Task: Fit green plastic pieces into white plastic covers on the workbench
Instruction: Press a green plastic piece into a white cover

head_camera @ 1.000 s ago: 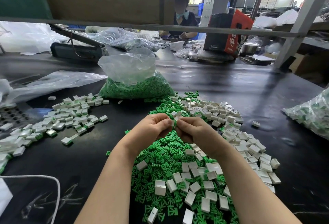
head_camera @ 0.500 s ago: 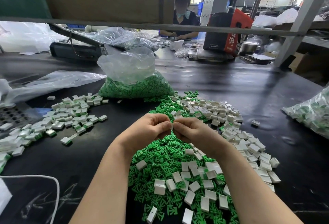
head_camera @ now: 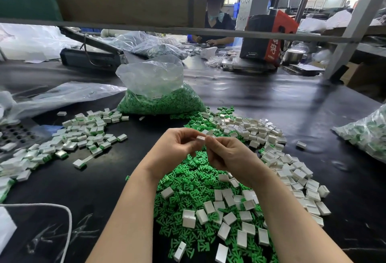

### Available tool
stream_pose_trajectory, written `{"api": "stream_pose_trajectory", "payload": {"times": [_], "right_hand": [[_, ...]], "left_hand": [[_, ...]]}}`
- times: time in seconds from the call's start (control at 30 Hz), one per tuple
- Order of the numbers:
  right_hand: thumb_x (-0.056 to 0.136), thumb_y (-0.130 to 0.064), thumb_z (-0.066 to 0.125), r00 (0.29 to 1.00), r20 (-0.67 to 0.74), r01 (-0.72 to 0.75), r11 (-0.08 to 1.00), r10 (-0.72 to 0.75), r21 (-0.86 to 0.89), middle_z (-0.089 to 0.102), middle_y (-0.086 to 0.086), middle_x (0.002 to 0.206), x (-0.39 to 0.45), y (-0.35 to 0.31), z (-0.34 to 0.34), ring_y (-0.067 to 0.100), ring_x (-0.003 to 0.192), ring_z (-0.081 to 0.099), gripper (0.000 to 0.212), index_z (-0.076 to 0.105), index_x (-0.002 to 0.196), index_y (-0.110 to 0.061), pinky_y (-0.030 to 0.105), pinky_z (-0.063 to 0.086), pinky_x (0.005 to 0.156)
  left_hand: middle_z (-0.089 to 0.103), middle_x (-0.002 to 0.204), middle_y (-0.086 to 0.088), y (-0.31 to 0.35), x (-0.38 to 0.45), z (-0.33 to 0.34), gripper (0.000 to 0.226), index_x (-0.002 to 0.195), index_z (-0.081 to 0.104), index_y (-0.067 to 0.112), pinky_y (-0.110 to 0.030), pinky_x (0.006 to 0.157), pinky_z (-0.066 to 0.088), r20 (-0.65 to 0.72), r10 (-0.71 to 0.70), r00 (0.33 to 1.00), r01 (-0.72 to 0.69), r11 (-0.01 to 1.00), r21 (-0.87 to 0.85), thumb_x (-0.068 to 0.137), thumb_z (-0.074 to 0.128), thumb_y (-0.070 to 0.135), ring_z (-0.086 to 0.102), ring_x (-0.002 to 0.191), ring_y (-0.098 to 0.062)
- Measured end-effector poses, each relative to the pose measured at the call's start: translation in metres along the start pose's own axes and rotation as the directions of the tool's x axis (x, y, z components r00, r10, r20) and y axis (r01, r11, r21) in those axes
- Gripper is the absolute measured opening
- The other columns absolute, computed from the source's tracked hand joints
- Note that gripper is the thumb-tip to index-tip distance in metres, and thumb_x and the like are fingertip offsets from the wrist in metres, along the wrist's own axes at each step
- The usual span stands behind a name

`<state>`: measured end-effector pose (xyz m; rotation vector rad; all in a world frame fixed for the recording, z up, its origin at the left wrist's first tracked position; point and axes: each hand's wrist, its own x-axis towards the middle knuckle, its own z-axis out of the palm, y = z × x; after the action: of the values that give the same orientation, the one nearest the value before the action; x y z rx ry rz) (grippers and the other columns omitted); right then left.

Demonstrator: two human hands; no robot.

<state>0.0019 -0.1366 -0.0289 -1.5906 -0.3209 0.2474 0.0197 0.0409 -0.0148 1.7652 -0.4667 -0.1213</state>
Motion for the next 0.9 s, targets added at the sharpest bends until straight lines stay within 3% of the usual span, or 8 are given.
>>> {"api": "stream_pose_trajectory", "payload": {"times": [0.17, 0.3, 0.43, 0.57, 0.67, 0.8, 0.9], "right_hand": [[0.089, -0.054, 0.047, 0.998, 0.001, -0.064, 0.981, 0.065, 0.183, 0.051, 0.005, 0.060, 0.002, 0.000, -0.002, 0.012, 0.050, 0.046, 0.047, 0.065, 0.070, -0.014, 0.019, 0.036, 0.048], [0.090, -0.059, 0.038, 0.990, 0.063, -0.135, 0.969, 0.125, 0.207, 0.056, 0.007, 0.067, 0.005, 0.002, -0.001, 0.013, 0.057, 0.046, 0.058, 0.066, 0.099, -0.008, 0.023, 0.032, 0.052], [0.091, -0.046, 0.044, 0.996, 0.060, -0.088, 0.938, 0.072, 0.335, 0.063, 0.011, 0.072, 0.007, 0.004, 0.003, 0.015, 0.062, 0.050, 0.040, 0.061, 0.104, -0.013, 0.022, 0.035, 0.056], [0.091, -0.040, 0.050, 0.999, 0.038, -0.041, 0.923, 0.028, 0.384, 0.063, 0.009, 0.071, 0.008, 0.005, 0.003, 0.013, 0.060, 0.052, 0.036, 0.062, 0.105, -0.010, 0.019, 0.039, 0.055], [0.088, -0.044, 0.052, 1.000, 0.015, -0.030, 0.935, 0.026, 0.354, 0.063, 0.007, 0.070, 0.008, 0.004, 0.005, 0.012, 0.060, 0.052, 0.055, 0.057, 0.120, 0.001, 0.018, 0.041, 0.055], [0.083, -0.049, 0.054, 1.000, -0.003, -0.011, 0.954, 0.013, 0.301, 0.064, 0.007, 0.069, 0.009, 0.006, 0.005, 0.012, 0.060, 0.051, 0.075, 0.048, 0.127, 0.011, 0.017, 0.041, 0.054], [0.082, -0.050, 0.056, 1.000, -0.008, -0.002, 0.957, 0.004, 0.289, 0.065, 0.007, 0.070, 0.009, 0.006, 0.004, 0.012, 0.060, 0.050, 0.070, 0.054, 0.121, 0.008, 0.017, 0.041, 0.054]], "left_hand": [[0.070, 0.070, 0.013, -0.001, 0.001, 0.002, 0.013, 0.097, 0.075, 0.015, -0.007, 0.058, 0.042, -0.053, -0.013, 0.998, 0.008, 0.996, -0.088, 0.089, 0.067, 0.011, 0.059, 0.064, 0.004], [0.059, 0.082, 0.012, -0.002, 0.002, 0.005, 0.016, 0.092, 0.079, 0.031, -0.004, 0.058, 0.038, -0.094, -0.026, 0.995, 0.013, 0.990, -0.137, 0.087, 0.067, 0.022, 0.055, 0.067, 0.008], [0.056, 0.093, 0.006, 0.001, 0.003, 0.007, 0.024, 0.094, 0.078, 0.038, -0.004, 0.065, 0.039, -0.065, -0.036, 0.997, 0.027, 0.991, -0.132, 0.072, 0.068, 0.041, 0.057, 0.077, 0.008], [0.062, 0.099, -0.002, 0.004, 0.003, 0.008, 0.019, 0.096, 0.078, 0.030, -0.033, 0.095, 0.049, -0.102, -0.018, 0.995, 0.009, 0.996, -0.087, 0.079, 0.071, 0.036, 0.064, 0.099, -0.016], [0.067, 0.085, -0.007, 0.007, 0.003, 0.010, 0.009, 0.093, 0.077, 0.021, -0.052, 0.084, 0.052, -0.173, 0.035, 0.984, -0.040, 0.999, -0.027, 0.086, 0.072, 0.017, 0.063, 0.077, -0.025], [0.064, 0.074, -0.007, 0.010, 0.003, 0.012, 0.006, 0.087, 0.073, 0.016, -0.051, 0.079, 0.054, -0.187, 0.045, 0.981, -0.045, 0.999, 0.004, 0.087, 0.070, 0.012, 0.060, 0.071, -0.020], [0.069, 0.079, -0.019, 0.011, 0.003, 0.014, 0.005, 0.086, 0.072, 0.014, -0.050, 0.079, 0.054, -0.195, 0.036, 0.980, -0.034, 0.999, 0.015, 0.087, 0.070, 0.011, 0.062, 0.072, -0.020]]}}
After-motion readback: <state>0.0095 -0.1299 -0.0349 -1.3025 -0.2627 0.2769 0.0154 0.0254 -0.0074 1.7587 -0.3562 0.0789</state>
